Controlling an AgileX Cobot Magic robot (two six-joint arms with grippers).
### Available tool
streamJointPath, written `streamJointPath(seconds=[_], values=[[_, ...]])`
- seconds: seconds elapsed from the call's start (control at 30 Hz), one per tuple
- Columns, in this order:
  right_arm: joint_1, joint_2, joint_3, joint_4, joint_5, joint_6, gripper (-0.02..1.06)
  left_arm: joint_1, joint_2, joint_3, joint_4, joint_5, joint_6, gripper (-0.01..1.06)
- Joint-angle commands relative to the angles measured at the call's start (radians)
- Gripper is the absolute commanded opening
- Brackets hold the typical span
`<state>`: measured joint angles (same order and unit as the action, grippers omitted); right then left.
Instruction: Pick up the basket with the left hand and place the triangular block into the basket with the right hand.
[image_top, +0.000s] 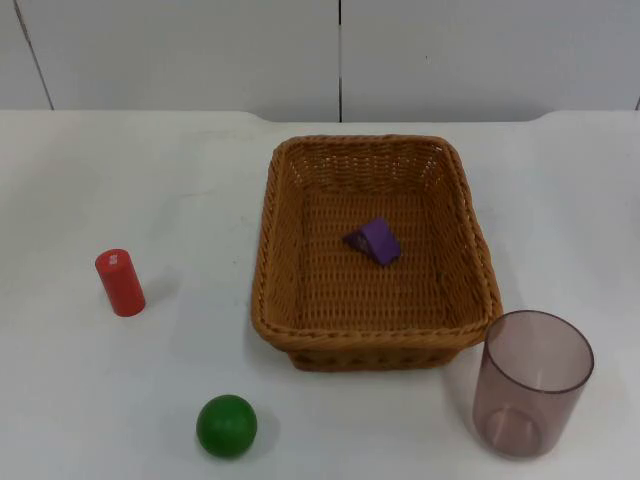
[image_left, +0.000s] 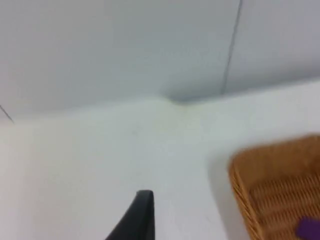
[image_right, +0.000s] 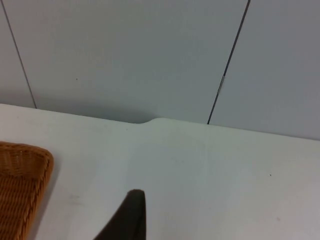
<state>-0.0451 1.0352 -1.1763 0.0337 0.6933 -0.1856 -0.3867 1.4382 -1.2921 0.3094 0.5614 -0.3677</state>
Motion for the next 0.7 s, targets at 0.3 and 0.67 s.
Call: streamJointPath(seconds=[0.3, 0.67], values=[[0.0, -0.051, 0.002, 0.022, 0.011, -0.01, 1.05, 0.077, -0.256, 0.012, 0.18, 0.054, -0.014, 1.05], [0.0, -0.062, 0.0, 0.02, -0.021, 0.0, 1.05, 0.153, -0.431, 0.012, 0.302, 0.011, -0.014, 1.05]])
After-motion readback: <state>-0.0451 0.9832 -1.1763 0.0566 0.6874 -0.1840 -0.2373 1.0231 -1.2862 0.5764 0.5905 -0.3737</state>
